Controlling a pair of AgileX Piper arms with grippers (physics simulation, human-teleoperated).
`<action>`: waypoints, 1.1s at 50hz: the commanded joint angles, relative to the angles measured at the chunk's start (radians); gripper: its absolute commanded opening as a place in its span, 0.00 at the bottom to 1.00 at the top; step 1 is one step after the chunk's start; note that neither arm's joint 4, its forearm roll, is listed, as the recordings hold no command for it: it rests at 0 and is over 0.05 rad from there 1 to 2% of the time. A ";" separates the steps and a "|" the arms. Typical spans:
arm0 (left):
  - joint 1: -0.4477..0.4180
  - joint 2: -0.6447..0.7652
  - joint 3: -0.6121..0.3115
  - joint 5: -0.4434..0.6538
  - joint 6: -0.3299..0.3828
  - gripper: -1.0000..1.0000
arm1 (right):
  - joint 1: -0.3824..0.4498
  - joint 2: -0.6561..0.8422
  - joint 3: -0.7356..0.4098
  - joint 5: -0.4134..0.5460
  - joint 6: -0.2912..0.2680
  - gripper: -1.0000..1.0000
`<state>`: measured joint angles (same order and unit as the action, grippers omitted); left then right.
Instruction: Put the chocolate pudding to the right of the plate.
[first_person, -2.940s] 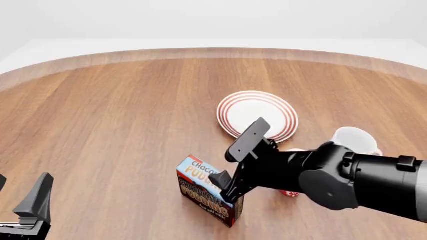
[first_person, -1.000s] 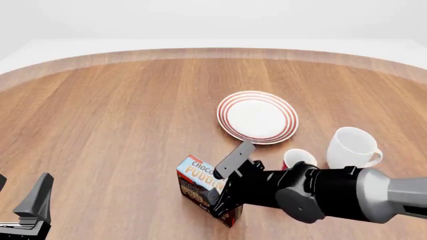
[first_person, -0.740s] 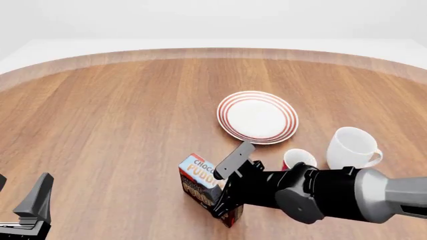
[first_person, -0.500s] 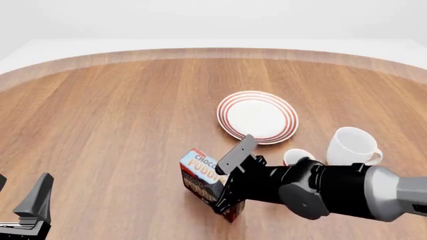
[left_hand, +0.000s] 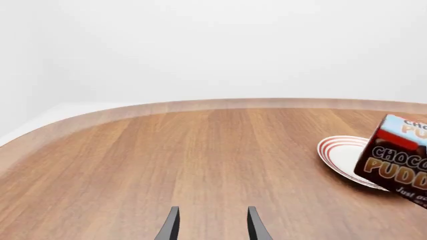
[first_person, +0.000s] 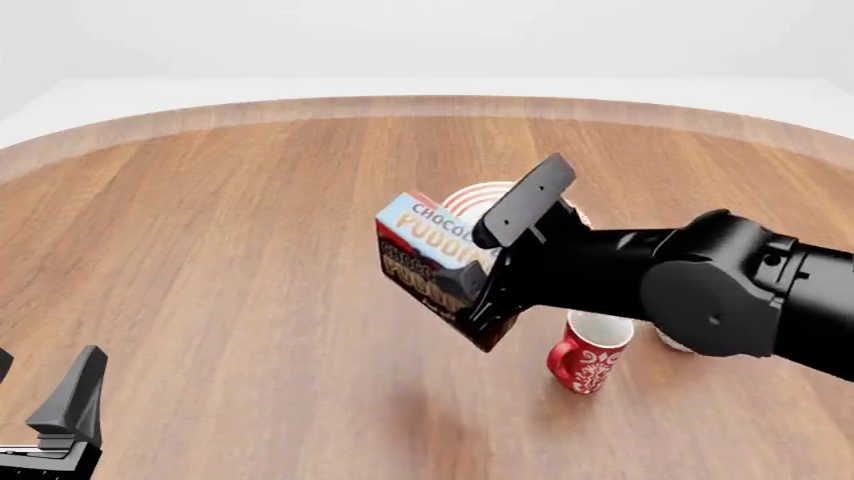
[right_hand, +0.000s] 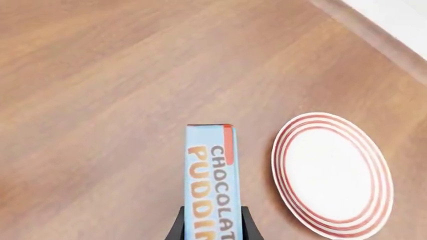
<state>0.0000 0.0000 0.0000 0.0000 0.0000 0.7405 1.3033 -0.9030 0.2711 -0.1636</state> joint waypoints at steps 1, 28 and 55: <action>0.000 0.000 0.000 0.000 0.000 1.00 | -0.066 -0.058 -0.109 0.081 -0.032 0.00; 0.000 0.000 0.000 0.000 0.000 1.00 | -0.198 0.068 -0.451 0.197 -0.103 0.00; 0.000 0.000 0.000 0.000 0.000 1.00 | -0.381 0.412 -0.878 0.261 0.000 0.00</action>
<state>0.0000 0.0000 0.0000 0.0000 0.0000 0.4322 1.5829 -1.6229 0.5065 -0.2203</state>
